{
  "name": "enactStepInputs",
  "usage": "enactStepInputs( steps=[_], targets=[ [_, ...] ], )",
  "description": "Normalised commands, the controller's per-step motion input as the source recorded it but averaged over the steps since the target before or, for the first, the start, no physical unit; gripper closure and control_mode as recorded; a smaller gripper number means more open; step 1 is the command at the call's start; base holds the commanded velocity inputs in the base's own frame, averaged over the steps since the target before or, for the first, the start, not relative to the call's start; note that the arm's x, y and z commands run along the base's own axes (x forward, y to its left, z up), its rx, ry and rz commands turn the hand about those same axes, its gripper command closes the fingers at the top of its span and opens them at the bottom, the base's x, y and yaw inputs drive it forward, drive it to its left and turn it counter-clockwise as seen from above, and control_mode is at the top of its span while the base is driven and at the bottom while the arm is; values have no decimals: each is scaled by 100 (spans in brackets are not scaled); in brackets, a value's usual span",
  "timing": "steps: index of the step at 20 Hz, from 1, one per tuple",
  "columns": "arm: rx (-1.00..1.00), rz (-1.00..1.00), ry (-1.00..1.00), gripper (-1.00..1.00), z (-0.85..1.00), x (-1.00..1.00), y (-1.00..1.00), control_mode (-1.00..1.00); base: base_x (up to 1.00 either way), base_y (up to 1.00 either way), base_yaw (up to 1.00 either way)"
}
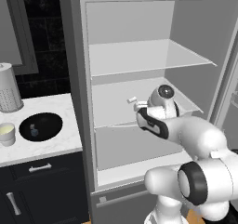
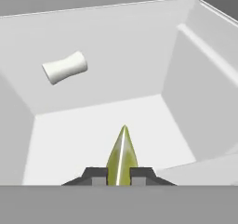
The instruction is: Grab a lemon wedge from the fridge and one ice cube from the ice bowl, and put them in the glass of lemonade.
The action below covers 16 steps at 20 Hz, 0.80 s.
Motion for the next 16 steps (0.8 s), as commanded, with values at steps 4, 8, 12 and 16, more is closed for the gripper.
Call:
enactStepInputs(
  steps=[4,8,12,16],
  targets=[
    [0,-3,0,100,69,-48,-3,-100,0,0,0],
    [0,0,2,100,92,-31,0,-100,0,0,0],
    [0,0,7,100,75,-49,0,-100,0,0,0],
    [0,0,7,100,50,-76,0,-100,0,0,0]
  ],
)
